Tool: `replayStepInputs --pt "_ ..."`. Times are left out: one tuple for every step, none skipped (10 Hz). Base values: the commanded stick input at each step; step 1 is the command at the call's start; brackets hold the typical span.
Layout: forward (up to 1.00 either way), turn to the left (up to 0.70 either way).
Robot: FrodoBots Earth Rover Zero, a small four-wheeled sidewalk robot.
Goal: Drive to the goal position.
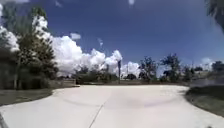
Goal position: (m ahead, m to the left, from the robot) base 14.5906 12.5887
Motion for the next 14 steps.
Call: replayStepInputs --pt "0.85 0.0" --pt "0.85 0.0" --pt "0.85 0.0" --pt "0.85 0.0" --pt "0.85 0.0" --pt "0.85 0.0" --pt "0.85 0.0" --pt "0.85 0.0" --pt "0.85 0.0" --pt "0.85 0.0" --pt "0.85 0.0" --pt "0.85 0.0" --pt "0.85 0.0" --pt "0.85 0.0"
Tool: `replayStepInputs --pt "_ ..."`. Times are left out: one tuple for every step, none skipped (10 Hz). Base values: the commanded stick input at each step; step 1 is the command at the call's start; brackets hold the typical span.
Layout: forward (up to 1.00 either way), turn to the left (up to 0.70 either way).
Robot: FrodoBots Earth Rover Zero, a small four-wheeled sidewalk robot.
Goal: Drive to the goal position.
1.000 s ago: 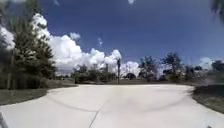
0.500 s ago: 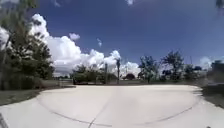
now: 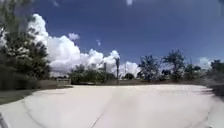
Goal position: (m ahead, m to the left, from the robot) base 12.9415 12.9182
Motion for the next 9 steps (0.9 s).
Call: replayStepInputs --pt "0.85 0.0" --pt "0.85 0.0" --pt "0.85 0.0" --pt "0.85 0.0" --pt "0.85 0.0" --pt "0.85 0.0" --pt "0.85 0.0" --pt "0.85 0.0" --pt "0.85 0.0"
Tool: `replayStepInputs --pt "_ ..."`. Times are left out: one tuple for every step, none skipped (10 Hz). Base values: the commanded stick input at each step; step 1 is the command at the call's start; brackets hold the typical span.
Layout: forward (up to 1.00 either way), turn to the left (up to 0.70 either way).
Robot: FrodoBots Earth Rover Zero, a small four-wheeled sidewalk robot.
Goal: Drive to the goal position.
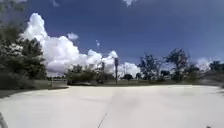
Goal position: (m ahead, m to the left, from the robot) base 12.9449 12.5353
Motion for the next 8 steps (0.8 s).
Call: replayStepInputs --pt "0.85 0.01" --pt "0.85 0.09" --pt "0.85 0.34" --pt "0.85 0.21" --pt "0.85 0.0" --pt "0.85 0.0" --pt "0.85 0.12" --pt "0.85 0.28"
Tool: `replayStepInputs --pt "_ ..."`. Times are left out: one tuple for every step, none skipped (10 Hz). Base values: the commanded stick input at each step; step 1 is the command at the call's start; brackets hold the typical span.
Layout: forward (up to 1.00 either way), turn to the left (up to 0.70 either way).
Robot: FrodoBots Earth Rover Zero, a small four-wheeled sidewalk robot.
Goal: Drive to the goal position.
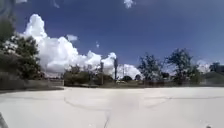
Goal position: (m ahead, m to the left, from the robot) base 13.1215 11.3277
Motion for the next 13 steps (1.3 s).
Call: replayStepInputs --pt "0.85 0.3" --pt "0.85 0.03" --pt "0.85 0.0" --pt "0.85 0.0" --pt "0.85 0.0" --pt "0.85 0.0" --pt "0.85 0.0" --pt "0.85 0.0" --pt "0.85 0.0" --pt "0.85 0.08" --pt "0.85 0.34" --pt "0.85 0.2" --pt "0.85 0.0"
